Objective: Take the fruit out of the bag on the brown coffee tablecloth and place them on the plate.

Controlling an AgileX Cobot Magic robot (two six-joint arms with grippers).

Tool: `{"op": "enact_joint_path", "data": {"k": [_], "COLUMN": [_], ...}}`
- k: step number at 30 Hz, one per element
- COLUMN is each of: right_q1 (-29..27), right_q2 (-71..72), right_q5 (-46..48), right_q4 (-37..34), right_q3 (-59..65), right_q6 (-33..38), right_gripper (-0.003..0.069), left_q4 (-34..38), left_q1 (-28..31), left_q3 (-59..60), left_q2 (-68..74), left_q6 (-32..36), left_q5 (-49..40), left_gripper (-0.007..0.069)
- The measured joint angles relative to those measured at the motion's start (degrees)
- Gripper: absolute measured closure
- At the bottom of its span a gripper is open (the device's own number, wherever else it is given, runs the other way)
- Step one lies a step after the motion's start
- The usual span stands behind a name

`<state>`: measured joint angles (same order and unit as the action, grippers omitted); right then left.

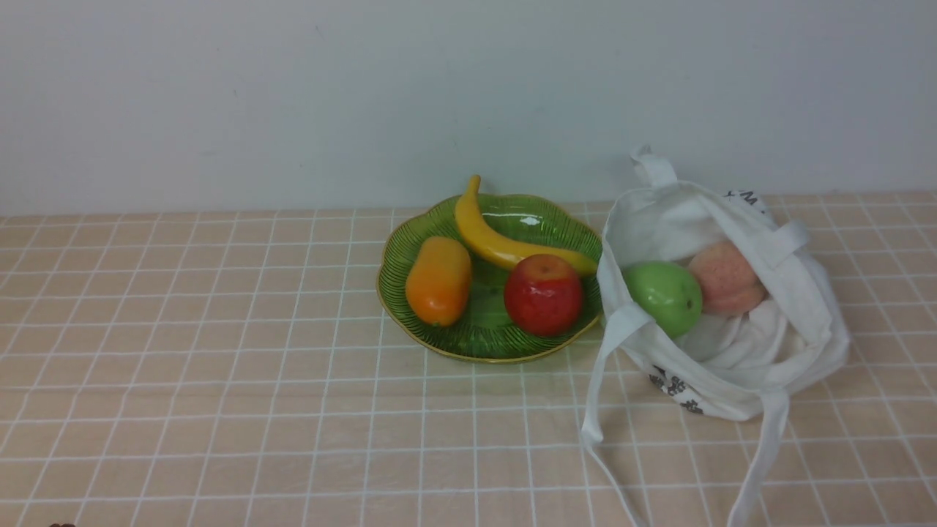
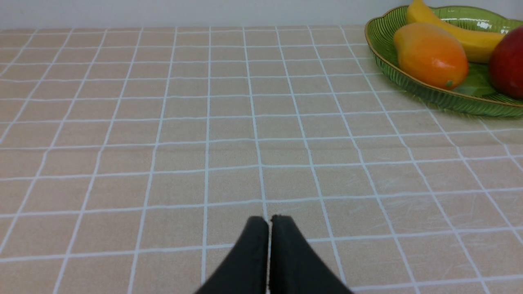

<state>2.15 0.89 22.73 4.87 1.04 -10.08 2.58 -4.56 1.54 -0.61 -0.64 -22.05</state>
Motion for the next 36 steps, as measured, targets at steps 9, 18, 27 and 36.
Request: {"op": "enact_joint_path", "data": {"k": [9, 18, 27, 36], "right_q1": [0.0, 0.0, 0.0, 0.0], "right_q2": [0.0, 0.0, 0.0, 0.0], "right_q5": [-0.2, -0.4, -0.4, -0.4], "right_q4": [-1.3, -1.5, -1.5, -1.5], "right_q3": [0.0, 0.1, 0.1, 0.1], "right_q6": [0.0, 0.0, 0.0, 0.0], "right_gripper": [0.0673, 0.0673, 0.0673, 0.0673], "left_q4": [0.0, 0.0, 0.0, 0.0], "left_q1": [0.0, 0.0, 0.0, 0.0], "left_q3": [0.0, 0.0, 0.0, 0.0], "left_q2": [0.0, 0.0, 0.0, 0.0], "left_q6": [0.0, 0.0, 0.0, 0.0], "left_q5": [0.0, 0.0, 0.0, 0.0], "left_gripper": [0.0632, 0.0632, 0.0632, 0.0633]}}
